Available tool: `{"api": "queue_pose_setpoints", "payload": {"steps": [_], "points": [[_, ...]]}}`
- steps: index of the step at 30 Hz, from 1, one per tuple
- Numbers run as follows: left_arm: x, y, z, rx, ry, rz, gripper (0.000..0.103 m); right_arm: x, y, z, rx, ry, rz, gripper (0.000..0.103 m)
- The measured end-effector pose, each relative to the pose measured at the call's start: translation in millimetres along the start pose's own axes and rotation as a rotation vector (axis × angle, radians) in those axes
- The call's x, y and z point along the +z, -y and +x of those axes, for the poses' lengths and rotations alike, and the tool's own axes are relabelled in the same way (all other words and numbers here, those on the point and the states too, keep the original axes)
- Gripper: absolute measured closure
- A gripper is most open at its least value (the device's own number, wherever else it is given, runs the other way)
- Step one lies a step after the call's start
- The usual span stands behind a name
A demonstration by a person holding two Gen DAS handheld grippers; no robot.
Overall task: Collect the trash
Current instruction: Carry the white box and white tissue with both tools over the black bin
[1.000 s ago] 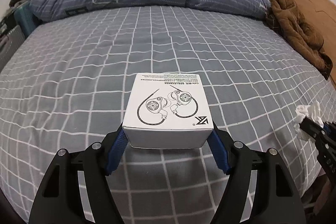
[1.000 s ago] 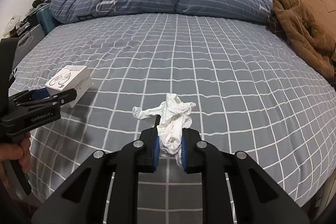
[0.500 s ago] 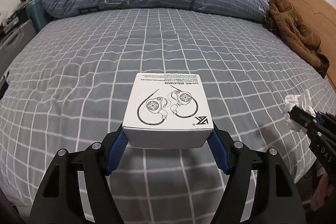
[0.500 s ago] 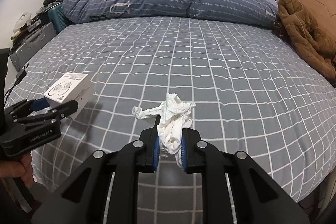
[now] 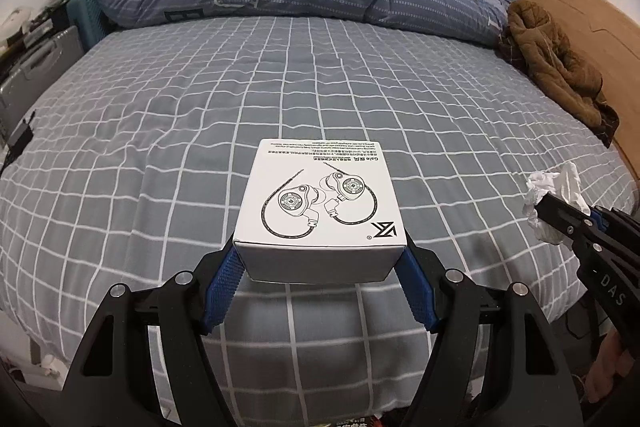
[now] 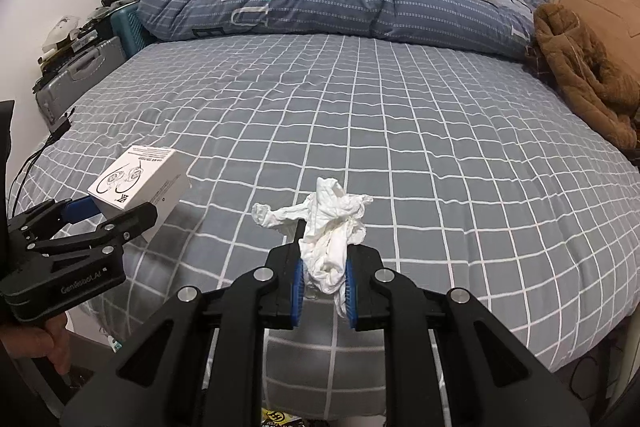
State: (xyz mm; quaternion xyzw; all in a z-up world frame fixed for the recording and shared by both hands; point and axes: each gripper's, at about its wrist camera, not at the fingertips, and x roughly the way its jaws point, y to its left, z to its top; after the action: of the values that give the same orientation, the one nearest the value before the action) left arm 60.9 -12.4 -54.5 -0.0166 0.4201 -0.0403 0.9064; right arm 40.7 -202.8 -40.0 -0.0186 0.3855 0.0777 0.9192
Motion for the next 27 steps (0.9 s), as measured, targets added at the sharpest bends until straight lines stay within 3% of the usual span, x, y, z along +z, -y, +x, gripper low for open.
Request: {"api": "queue_pose_setpoints", "payload": {"steps": [17,27], "points": [[-35.5,3.5,-51.8,-0.036,0.025,-0.038,0.034,-26.0,-15.7,-53.3,0.009,0.048,-0.008,0.087],[-61.4,8.6,-78.1,-0.039,0.031,-0.035,0.034,-49.3,-26.5,-69.5,0.014,0.03,-0.019,0.085]]}}
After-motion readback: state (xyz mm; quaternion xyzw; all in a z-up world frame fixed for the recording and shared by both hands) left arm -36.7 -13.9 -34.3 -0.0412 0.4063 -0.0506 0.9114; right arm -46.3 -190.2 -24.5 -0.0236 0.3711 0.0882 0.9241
